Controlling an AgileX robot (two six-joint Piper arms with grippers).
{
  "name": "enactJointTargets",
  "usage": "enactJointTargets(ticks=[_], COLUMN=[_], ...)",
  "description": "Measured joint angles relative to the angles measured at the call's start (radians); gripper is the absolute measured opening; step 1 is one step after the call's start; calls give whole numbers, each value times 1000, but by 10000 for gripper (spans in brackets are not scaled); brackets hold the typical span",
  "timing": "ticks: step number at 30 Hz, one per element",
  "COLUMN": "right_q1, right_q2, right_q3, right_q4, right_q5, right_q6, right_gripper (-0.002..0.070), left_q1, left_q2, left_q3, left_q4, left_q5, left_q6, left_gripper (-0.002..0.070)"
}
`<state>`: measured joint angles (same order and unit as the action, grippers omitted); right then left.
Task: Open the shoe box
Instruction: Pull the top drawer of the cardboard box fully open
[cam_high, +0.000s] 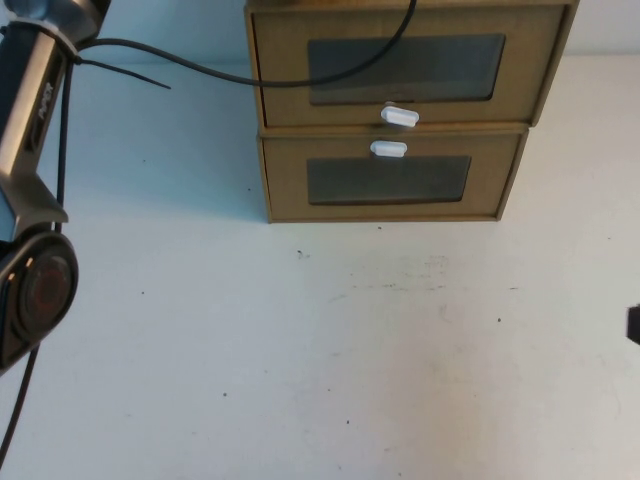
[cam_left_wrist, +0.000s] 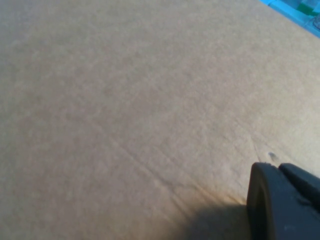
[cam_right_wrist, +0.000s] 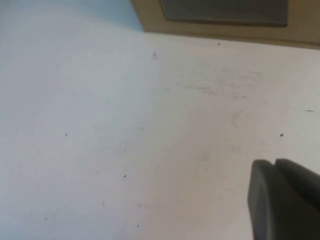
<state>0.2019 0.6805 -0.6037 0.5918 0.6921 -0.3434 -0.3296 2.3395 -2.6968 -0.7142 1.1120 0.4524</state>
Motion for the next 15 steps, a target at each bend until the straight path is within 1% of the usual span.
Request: enactJointTargets(ticks=[4,7,9,11,15], right_q1=[140,260,331,398,481], right_q2=[215,393,492,594,752], right_q3=[-146,-267,-347,-430,-550], right_q4=[-130,-278,-418,-603,-971], right_q5=[0,-6,-13,-16,-44], right_q6=[32,97,166,260,414], right_gripper=[-13,-13,-13,-14,-13], left_q1=[0,0,0,0,0], left_q2=[0,0,-2,-2,-2], left_q3=[0,-2,-2,-2,-2], left_q4=[0,0,0,0,0], left_q5=[2,8,8,8,8], left_q6=[-20,-37,-50,-67,-133], left_gripper=[-4,-4,-4,-4,-4])
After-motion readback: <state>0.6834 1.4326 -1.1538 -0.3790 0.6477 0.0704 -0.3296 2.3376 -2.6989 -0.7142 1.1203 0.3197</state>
